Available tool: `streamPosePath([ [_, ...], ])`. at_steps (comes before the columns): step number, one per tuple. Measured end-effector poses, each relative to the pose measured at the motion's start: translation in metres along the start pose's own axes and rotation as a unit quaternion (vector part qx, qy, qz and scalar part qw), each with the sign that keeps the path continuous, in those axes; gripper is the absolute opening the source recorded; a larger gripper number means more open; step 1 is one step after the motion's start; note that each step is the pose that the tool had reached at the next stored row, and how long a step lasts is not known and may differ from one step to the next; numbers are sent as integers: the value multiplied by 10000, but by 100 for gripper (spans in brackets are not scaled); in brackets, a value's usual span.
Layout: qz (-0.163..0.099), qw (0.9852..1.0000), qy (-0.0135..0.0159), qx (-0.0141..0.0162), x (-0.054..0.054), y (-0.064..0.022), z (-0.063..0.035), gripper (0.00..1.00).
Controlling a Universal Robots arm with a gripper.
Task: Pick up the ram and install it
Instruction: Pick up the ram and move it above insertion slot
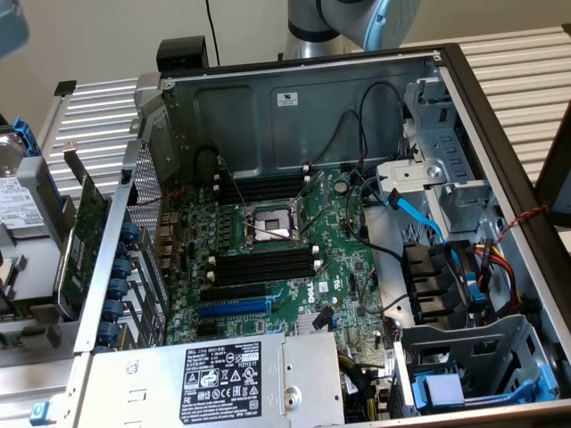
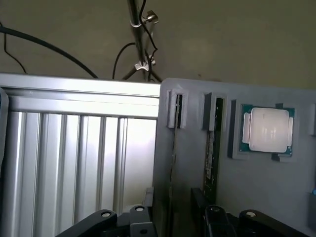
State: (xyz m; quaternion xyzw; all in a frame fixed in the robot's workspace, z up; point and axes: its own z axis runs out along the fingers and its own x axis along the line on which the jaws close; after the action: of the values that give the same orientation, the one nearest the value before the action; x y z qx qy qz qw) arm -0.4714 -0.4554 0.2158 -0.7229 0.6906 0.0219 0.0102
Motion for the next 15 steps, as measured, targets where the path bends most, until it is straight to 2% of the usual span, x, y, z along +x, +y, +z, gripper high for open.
streamPosePath([
  [2,6,10000,-24,-2,6,-6,28,42],
  [4,20,10000,-35,-10,7,-6,55,42],
  [10,63,10000,-39,-41,-1,-9,141,42],
  [15,115,9999,-41,-62,-11,-9,175,42],
])
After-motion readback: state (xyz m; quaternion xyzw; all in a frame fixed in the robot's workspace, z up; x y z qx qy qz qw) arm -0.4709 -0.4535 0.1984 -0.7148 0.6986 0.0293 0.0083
